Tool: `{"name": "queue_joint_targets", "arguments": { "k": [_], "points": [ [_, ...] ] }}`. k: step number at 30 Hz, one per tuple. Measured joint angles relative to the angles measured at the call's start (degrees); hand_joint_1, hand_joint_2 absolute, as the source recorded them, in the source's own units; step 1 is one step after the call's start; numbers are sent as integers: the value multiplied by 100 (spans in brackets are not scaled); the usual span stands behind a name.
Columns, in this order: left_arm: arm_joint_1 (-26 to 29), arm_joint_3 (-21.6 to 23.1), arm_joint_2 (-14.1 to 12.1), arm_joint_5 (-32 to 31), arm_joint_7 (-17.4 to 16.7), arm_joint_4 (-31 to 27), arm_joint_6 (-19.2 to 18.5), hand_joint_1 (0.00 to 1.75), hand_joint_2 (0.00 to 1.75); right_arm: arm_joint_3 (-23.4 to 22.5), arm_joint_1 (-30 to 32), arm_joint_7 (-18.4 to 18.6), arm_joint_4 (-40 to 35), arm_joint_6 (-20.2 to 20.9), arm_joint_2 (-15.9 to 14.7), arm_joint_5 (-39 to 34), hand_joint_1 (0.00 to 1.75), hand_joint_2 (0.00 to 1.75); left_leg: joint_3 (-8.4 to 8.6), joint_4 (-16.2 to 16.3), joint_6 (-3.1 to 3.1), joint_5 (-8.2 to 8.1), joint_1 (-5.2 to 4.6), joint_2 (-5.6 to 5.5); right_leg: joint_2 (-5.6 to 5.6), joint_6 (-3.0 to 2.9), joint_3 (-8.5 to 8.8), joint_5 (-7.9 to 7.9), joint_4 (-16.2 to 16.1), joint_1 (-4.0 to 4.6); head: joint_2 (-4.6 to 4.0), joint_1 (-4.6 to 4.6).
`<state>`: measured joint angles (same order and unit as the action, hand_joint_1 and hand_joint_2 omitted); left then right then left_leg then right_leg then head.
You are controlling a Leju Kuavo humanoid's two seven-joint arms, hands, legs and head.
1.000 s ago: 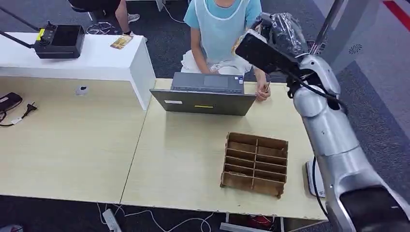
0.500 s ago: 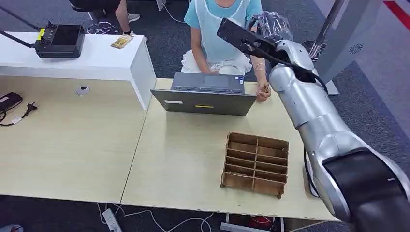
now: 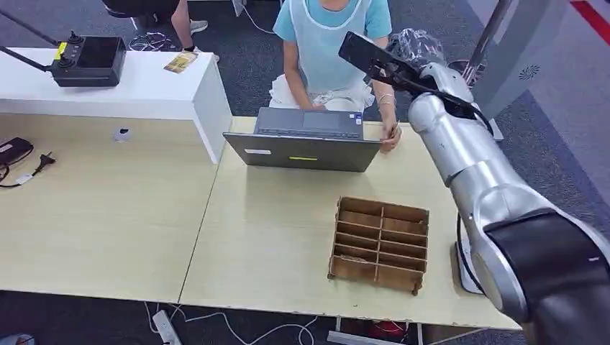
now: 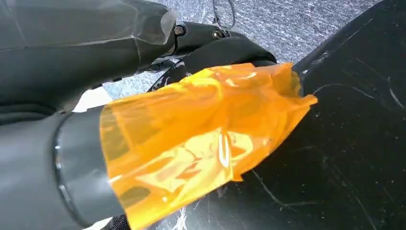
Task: Pass the card to the sensor for recognition and then transmit it.
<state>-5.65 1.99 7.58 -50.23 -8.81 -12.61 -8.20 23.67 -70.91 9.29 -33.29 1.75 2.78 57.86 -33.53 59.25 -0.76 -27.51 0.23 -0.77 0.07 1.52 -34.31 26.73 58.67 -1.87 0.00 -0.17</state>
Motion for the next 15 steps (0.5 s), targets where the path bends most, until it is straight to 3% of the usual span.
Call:
{"name": "queue_joint_targets", "arguments": {
  "k": [15],
  "points": [
    [-1,2,-2,0,-37,0,0,0,0,-92,-67,149,254,7,0,37,175,175,0,0,0,0,0,0,0,0,0,0,0,0,0,0]
  ]
}}
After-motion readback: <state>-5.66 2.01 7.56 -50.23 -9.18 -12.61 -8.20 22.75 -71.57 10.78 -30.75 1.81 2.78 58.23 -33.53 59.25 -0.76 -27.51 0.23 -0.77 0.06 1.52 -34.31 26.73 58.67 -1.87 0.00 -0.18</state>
